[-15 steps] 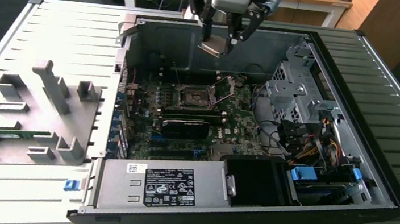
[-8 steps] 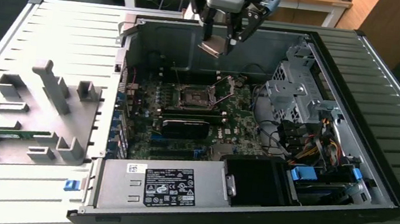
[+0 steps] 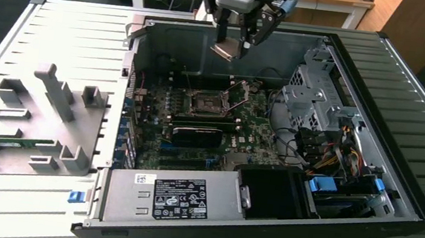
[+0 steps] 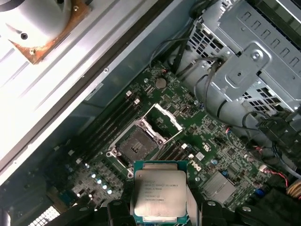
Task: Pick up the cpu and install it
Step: 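Place the cpu into insertion slot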
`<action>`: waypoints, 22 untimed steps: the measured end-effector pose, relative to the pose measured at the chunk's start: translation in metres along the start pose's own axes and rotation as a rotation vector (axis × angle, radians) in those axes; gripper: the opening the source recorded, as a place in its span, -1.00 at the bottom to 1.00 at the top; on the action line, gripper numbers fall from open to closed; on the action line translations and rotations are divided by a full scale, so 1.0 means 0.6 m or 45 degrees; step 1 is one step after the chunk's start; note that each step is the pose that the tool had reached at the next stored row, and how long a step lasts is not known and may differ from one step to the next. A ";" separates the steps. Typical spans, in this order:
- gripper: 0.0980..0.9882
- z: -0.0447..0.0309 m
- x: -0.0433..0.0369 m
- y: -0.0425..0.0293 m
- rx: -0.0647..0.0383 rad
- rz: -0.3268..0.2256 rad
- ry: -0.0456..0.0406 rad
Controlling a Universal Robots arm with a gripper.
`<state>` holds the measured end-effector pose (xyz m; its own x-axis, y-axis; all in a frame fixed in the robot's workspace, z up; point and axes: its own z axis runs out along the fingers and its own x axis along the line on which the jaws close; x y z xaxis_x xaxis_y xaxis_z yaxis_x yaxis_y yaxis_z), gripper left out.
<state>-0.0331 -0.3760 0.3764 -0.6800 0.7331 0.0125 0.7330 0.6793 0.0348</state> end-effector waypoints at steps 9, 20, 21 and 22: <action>-0.03 0.000 0.000 0.000 -0.001 0.084 -0.003; -0.03 0.000 0.000 0.000 -0.002 0.165 -0.006; -0.03 0.000 0.000 0.000 -0.002 0.172 -0.006; -0.03 0.000 0.000 0.000 -0.002 0.178 -0.006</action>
<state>-0.0331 -0.3760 0.3762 -0.5709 0.8209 0.0123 0.8207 0.5703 0.0347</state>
